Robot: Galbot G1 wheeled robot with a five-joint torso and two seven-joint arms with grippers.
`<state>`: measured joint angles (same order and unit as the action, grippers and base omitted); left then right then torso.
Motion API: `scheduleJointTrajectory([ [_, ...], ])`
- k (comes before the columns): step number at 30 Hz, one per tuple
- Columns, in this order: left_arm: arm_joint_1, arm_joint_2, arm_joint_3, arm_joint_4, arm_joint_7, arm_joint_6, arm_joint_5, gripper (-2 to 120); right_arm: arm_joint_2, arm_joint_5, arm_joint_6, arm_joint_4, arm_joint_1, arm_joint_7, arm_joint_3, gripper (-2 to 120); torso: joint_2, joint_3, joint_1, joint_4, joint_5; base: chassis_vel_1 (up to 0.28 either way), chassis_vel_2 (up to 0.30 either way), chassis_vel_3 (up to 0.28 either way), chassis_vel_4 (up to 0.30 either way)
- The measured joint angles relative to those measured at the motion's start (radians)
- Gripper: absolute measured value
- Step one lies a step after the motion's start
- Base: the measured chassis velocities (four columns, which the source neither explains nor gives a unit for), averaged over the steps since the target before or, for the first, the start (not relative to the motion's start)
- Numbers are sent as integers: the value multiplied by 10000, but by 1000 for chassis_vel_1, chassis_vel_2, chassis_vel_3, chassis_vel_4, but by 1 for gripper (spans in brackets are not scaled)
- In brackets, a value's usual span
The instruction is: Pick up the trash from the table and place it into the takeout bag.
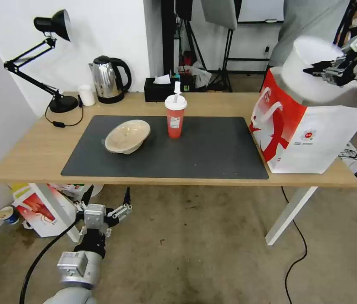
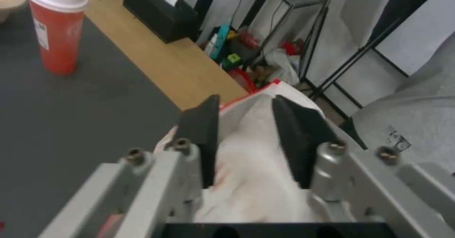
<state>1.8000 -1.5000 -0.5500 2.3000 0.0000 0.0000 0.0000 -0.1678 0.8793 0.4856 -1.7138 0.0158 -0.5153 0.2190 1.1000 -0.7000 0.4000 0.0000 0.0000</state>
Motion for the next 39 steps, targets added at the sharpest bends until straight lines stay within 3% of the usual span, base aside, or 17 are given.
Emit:
scheduleJointTrajectory([
  [14, 0, 0, 0, 0, 0, 0, 0, 100, 359, 552, 110, -610, -106, 607, -153, 83, 0, 0, 0, 0, 0, 0, 0, 0, 0],
  [17, 0, 0, 0, 0, 0, 0, 0, 100, 557, 975, 94, -1031, -608, 1172, -682, 95, 0, 0, 0, -1, 0, 0, 0, 0, 0],
  [24, 0, 0, 0, 0, 0, 0, 0, 100, 782, 1503, -33, -1611, -948, 2042, -1107, 100, 0, 0, 0, -2, 0, 0, 0, 0, 0],
  [27, 0, 0, 0, 0, 0, 0, 0, 100, 920, 1855, -222, -2059, -1118, 2847, -1338, 100, 1, 1, 0, -1, -3, 0, 0, 0, 0],
  [30, 0, 0, 0, 0, 0, 0, 0, 100, 1062, 2727, -623, -3209, -1369, 5103, -1531, 100, 0, 1, 0, -1, 0, 0, 0, 0, 0],
  [31, 0, 0, 0, 0, 0, 0, 0, 100, 1062, 2727, -623, -3209, -1369, 5103, -1531, 100, 0, 1, 0, -1, 0, 0, 0, 0, 0],
  [34, 0, 0, 0, 0, 0, 0, 0, 100, 1036, 3510, -801, -4430, -1549, 7384, -1582, 100, 0, 1, -1, 0, -3, 0, 0, 0, 0],
  [35, 0, 0, 0, 0, 0, 0, 0, 100, 1036, 3510, -801, -4430, -1549, 7384, -1582, 100, 0, 1, -1, 0, -3, 0, 0, 0, 0],
  [37, 0, 0, 0, 0, 0, 0, 0, 100, 875, 3565, -1359, -5274, -2599, 9102, -2127, 100, 1, 1, -1, -1, -3, 0, 0, 0, 0],
  [39, 0, 0, 0, 0, 0, 0, 0, 100, 765, 3564, -1479, -5501, -2909, 9577, -2233, 100, 1, 1, -1, -1, -3, 0, 0, 0, 0],
])
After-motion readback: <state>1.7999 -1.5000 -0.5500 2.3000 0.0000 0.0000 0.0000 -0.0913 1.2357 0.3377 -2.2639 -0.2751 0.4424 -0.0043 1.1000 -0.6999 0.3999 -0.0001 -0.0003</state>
